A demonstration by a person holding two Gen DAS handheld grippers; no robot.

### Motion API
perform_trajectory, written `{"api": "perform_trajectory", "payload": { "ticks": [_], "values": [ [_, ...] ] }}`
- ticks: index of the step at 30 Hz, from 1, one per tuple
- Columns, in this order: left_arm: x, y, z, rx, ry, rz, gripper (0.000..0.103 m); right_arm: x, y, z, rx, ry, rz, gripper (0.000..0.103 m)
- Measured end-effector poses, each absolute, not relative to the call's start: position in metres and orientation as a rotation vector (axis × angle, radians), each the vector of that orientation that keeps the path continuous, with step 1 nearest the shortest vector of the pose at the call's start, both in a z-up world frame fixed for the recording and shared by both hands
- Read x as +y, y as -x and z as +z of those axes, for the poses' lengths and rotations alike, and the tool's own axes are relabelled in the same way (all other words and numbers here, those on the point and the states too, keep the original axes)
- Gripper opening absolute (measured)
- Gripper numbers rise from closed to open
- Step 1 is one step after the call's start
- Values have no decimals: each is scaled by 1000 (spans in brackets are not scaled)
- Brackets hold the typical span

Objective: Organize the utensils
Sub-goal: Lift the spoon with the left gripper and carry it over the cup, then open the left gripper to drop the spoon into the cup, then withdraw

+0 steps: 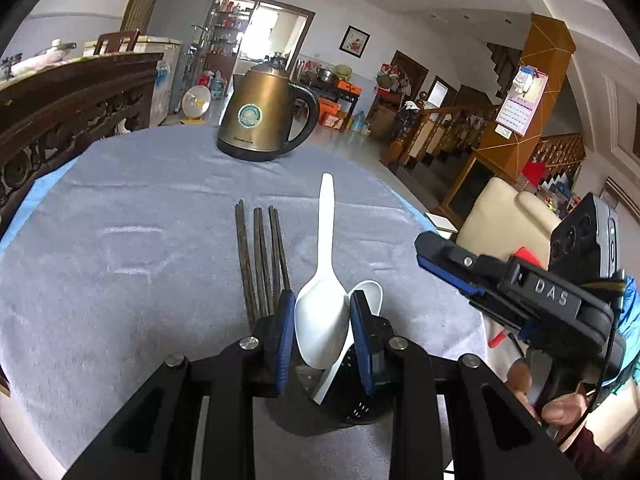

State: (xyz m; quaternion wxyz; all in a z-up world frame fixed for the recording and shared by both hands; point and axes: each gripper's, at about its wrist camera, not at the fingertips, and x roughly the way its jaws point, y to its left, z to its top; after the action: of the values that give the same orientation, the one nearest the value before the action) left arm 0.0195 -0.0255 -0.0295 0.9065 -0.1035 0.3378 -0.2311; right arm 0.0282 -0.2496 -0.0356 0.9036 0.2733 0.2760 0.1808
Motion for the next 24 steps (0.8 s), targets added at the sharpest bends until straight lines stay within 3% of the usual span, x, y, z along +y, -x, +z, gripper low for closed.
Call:
{"api": "perform_trajectory", "payload": {
  "ticks": [6, 13, 20, 24],
  "values": [
    [-14, -15, -21, 703, 147, -446, 29, -256, -27, -34, 563, -575, 367, 26],
    [3, 16, 4, 672, -322, -425, 29, -263, -23, -34, 558, -586, 362, 26],
    [8, 36, 32, 950, -474, -726, 29, -261, -24, -35, 558, -589, 373, 25],
    [-6, 42, 39, 986, -596, -759, 29, -261, -24, -35, 558, -590, 376, 26]
  ]
}}
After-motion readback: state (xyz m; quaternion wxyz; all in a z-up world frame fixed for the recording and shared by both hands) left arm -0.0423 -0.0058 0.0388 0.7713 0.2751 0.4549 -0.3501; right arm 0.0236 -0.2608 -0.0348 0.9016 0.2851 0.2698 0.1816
